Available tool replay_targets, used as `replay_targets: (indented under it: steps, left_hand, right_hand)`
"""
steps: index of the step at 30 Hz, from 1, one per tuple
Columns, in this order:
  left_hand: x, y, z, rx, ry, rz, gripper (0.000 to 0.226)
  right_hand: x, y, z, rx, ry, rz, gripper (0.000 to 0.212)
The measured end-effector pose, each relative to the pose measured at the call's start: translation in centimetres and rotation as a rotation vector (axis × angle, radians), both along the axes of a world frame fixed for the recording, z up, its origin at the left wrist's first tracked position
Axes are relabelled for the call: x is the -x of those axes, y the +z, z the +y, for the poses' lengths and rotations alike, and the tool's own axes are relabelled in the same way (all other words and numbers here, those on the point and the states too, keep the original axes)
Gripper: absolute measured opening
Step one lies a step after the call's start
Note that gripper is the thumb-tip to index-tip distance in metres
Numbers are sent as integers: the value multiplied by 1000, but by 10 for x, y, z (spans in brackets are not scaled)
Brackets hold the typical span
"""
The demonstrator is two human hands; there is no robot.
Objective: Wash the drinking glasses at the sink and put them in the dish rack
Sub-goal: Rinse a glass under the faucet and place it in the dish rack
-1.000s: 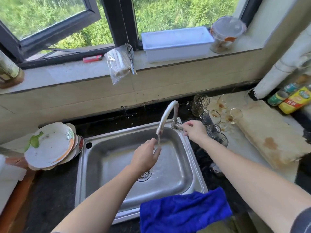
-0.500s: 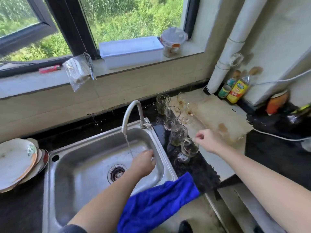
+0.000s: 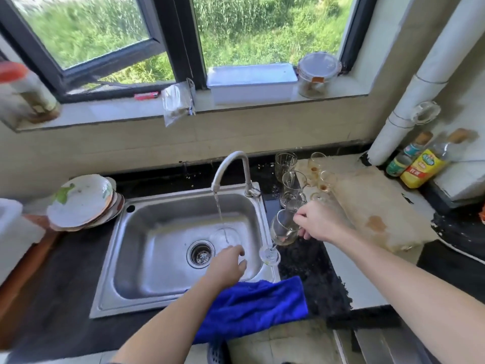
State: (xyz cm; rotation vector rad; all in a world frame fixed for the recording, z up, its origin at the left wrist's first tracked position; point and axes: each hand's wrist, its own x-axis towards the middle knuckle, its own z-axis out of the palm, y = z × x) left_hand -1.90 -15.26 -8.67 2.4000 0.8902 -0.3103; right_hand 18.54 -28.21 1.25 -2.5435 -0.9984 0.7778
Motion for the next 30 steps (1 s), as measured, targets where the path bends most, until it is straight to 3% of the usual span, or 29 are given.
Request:
replay_targets:
  steps: [7, 15, 17, 22, 27, 30]
  left_hand:
    - [42, 0, 38, 44, 151, -23, 56]
    - [48, -51, 90, 79, 184, -6, 50]
    - [45, -69, 105, 107, 200, -16, 46]
    - [33, -95, 129, 240, 263, -160, 8]
    - [24, -101, 147, 449, 316, -261, 28]
    - [21, -101, 156, 546, 292, -273, 28]
  right_hand:
    - [40, -35, 84, -38, 6, 250, 26]
    - [69, -78, 156, 66, -286, 568, 15]
    - [67, -86, 172, 103, -341, 605, 15]
    - [61, -107, 196, 158, -428, 672, 20]
    - [48, -105, 203, 210, -355, 644, 17]
    - [35, -104, 207, 112, -293, 634, 27]
